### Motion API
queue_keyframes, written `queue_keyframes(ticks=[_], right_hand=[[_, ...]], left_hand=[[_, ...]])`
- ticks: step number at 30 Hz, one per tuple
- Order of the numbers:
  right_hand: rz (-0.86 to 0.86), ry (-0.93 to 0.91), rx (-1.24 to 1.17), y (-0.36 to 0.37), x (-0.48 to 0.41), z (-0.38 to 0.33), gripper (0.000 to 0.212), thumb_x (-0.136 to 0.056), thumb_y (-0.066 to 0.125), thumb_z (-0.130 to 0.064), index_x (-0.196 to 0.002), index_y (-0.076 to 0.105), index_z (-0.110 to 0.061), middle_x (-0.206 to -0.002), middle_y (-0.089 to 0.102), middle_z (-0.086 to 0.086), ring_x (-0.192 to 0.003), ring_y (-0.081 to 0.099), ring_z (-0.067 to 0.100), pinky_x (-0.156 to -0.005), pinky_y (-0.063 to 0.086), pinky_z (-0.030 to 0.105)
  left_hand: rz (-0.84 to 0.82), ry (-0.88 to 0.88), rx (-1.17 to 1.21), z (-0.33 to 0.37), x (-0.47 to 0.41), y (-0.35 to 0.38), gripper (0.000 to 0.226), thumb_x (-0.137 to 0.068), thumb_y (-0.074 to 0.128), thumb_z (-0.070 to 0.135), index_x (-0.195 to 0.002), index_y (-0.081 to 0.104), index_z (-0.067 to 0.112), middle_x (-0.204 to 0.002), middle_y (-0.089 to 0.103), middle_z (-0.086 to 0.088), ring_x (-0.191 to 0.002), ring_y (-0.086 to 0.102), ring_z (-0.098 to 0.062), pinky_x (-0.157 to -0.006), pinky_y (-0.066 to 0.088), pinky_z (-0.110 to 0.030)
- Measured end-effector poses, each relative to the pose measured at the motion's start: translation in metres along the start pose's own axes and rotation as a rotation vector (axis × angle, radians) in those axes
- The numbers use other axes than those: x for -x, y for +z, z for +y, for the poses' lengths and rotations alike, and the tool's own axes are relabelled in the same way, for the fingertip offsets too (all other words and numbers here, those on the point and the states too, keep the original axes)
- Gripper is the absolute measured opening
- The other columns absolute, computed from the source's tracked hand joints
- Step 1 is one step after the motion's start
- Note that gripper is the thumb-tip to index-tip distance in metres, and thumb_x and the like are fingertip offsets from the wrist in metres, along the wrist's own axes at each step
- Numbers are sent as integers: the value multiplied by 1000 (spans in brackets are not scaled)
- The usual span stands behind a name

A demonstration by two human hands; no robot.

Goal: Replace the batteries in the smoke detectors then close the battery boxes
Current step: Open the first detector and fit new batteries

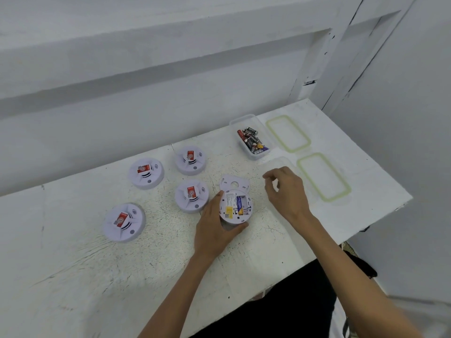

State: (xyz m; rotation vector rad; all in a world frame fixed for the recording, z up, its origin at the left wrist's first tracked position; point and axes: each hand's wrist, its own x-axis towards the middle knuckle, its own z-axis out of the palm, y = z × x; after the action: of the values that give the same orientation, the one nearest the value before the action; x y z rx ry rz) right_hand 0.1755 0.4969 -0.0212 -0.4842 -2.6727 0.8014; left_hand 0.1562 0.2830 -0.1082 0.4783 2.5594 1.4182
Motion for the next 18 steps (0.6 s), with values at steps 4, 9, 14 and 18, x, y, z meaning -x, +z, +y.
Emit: queue_keyframes(ticks=[4, 9, 14, 18], right_hand=[[-240, -150, -64, 13, 5, -11, 18, -89, 68, -22, -107, 69, -21, -111, 57, -5, -95, 55, 11, -80, 48, 25], [-430, -274, 34, 22, 15, -14, 28, -83, 72, -26, -111, 66, -26, -139, 45, -7, -125, 43, 12, -90, 48, 28], [-535, -287, 83, 20, 14, -16, 28, -87, 69, -25, -114, 65, -23, -148, 44, -4, -129, 47, 16, -96, 47, 32], [-541, -333, 137, 20, 11, -17, 28, -89, 67, -24, -116, 65, -19, -148, 46, -1, -131, 46, 17, -99, 43, 28]], left_hand=[[-2, 0, 19, 2, 0, 0, 102, -68, 80, 69, -153, 35, 33, -150, 46, 15, -135, 41, 2, -107, 33, -13], [8, -3, 3, 1, 0, 0, 105, -68, 81, 66, -154, 36, 27, -144, 41, 23, -132, 36, 8, -101, 32, -10], [9, -2, -7, -1, -1, 1, 106, -68, 81, 65, -155, 35, 26, -147, 41, 19, -133, 33, 8, -105, 35, -19], [1, -9, 8, 1, -1, -1, 107, -69, 85, 59, -156, 33, 26, -145, 37, 24, -132, 31, 9, -105, 35, -19]])
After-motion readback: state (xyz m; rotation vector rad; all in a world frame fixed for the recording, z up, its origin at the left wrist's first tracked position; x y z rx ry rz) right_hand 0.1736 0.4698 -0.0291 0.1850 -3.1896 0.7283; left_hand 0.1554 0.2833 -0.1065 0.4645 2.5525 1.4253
